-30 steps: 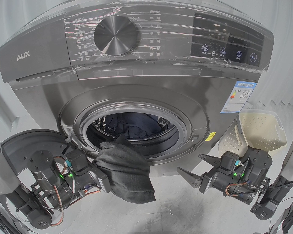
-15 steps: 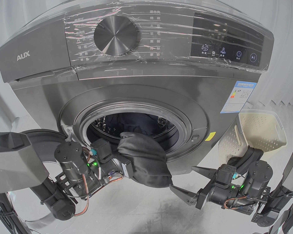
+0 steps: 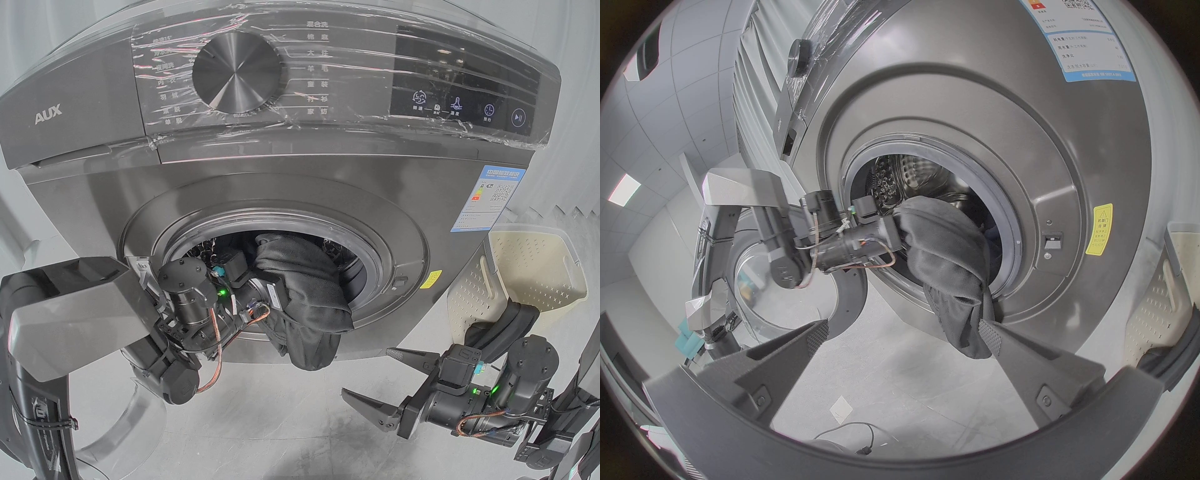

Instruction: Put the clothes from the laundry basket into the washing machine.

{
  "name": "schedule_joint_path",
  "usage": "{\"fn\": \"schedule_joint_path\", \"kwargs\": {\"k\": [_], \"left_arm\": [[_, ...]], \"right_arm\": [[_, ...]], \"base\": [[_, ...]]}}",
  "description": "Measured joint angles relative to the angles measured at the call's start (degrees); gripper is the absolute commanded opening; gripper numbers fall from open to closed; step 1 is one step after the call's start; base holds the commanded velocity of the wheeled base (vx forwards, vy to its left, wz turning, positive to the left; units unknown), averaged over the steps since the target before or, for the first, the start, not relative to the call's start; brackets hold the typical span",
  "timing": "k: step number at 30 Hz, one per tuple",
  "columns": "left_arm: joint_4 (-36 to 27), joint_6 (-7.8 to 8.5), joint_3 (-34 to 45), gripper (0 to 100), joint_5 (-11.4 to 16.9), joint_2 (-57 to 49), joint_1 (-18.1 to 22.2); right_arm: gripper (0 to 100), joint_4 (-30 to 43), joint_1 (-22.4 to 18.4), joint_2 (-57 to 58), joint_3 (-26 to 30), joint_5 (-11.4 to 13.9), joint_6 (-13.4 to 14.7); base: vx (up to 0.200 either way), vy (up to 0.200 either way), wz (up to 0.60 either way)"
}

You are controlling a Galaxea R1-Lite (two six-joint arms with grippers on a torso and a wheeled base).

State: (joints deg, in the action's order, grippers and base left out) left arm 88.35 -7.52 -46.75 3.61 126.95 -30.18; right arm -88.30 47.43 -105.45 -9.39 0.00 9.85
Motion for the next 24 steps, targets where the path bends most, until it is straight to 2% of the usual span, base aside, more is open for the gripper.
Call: {"fn": "schedule_joint_path", "kwargs": {"k": [11, 19, 21, 24], "left_arm": [[-6.05, -0.27, -14.38, 0, -0.17, 7.80, 1.08], [-13.68, -0.41, -27.33, 0, -2.24, 11.36, 1.99], [-16.20, -1.04, -31.06, 0, -3.23, 12.15, 2.24], [-20.20, -4.18, -36.02, 0, -5.00, 13.20, 2.51]], "right_arm": [[100, 0.00, 0.17, -0.21, -0.17, 0.00, 0.00], [100, 0.00, 0.22, -0.41, -0.21, 0.00, 0.00], [100, 0.00, 0.24, -0.45, -0.21, 0.00, 0.00], [100, 0.00, 0.24, -0.50, -0.21, 0.00, 0.00]], "base": [[0.000, 0.000, 0.00], [0.000, 0.000, 0.00], [0.000, 0.000, 0.00], [0.000, 0.000, 0.00]]}}
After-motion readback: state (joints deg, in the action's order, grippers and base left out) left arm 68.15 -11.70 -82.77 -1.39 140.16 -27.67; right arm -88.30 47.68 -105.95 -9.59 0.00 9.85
